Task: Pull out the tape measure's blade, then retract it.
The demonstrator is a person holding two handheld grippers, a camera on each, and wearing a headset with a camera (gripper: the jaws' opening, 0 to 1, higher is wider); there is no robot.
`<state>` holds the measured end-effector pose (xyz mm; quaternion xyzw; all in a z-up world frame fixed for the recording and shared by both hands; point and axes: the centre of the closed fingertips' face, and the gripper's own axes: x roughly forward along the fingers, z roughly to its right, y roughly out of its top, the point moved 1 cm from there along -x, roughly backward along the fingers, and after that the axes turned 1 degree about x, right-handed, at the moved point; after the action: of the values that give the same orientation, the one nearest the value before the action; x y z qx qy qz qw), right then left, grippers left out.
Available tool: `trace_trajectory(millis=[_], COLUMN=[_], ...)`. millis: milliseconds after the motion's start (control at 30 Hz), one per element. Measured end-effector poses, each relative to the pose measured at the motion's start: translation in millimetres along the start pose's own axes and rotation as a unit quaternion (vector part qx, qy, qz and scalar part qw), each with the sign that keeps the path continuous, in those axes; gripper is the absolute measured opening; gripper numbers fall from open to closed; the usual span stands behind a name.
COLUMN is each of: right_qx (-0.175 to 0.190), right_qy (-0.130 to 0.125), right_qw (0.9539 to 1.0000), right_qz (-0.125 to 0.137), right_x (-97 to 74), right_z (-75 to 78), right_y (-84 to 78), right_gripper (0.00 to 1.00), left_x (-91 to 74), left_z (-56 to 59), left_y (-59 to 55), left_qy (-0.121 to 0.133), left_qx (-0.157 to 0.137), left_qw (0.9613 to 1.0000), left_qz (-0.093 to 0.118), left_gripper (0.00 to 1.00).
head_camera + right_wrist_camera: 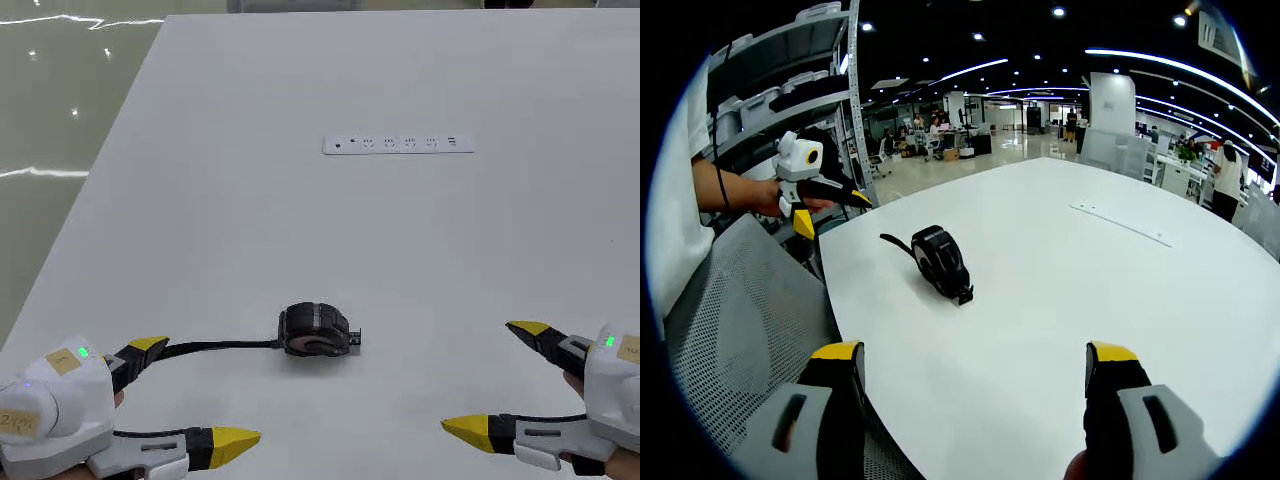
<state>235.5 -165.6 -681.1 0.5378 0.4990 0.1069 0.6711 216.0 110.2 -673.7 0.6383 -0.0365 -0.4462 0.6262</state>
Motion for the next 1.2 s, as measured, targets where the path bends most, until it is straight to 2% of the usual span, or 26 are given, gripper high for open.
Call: trace_trajectory(millis=[100,167,233,300,567,667,733,967,1200], right_qx=[0.013,0.029,0.037,0.030,0.027,0.019,0.031,0.030,0.020], right_qy=[-0.002,-0.004,-0.007,-0.016,-0.007,-0.023,-0.022,-0.023,-0.019], right_qw=[0.9999,0.9994,0.9991,0.9992,0.9995,0.9995,0.9991,0.9990,0.9996], right_qz=[0.005,0.020,0.022,0.021,0.014,0.011,0.020,0.023,0.009], right_x=[-4.1,-7.9,-10.5,-11.5,-10.6,-10.6,-11.0,-12.8,-15.1], right_z=[-0.4,-0.8,0.5,1.8,-2.1,2.6,2.6,2.0,0.1], right_y=[-0.8,2.7,2.4,2.5,1.0,0.1,2.8,4.4,-3.0], right_gripper=[0.86,0.83,0.79,0.79,0.82,0.79,0.79,0.81,0.81], left_x=[0.3,1.0,1.4,1.0,-1.3,-3.2,-3.4,-6.3,-6.1], left_z=[0.5,2.6,4.5,6.4,9.4,10.4,9.0,8.0,8.1], left_y=[1.2,1.7,1.4,1.3,0.9,2.1,1.0,0.9,1.9], left_qy=[-0.001,-0.002,-0.004,-0.006,-0.006,-0.005,-0.003,-0.002,-0.002], left_qx=[-0.001,0.000,0.002,0.004,0.003,0.004,0.005,0.003,0.004], left_qw=[1.0000,1.0000,1.0000,1.0000,1.0000,1.0000,1.0000,1.0000,1.0000], left_qz=[0.003,0.002,0.001,0.000,0.002,0.003,0.004,0.005,0.006], left_gripper=[1.00,1.00,1.00,1.00,1.00,1.00,1.00,1.00,1.00])
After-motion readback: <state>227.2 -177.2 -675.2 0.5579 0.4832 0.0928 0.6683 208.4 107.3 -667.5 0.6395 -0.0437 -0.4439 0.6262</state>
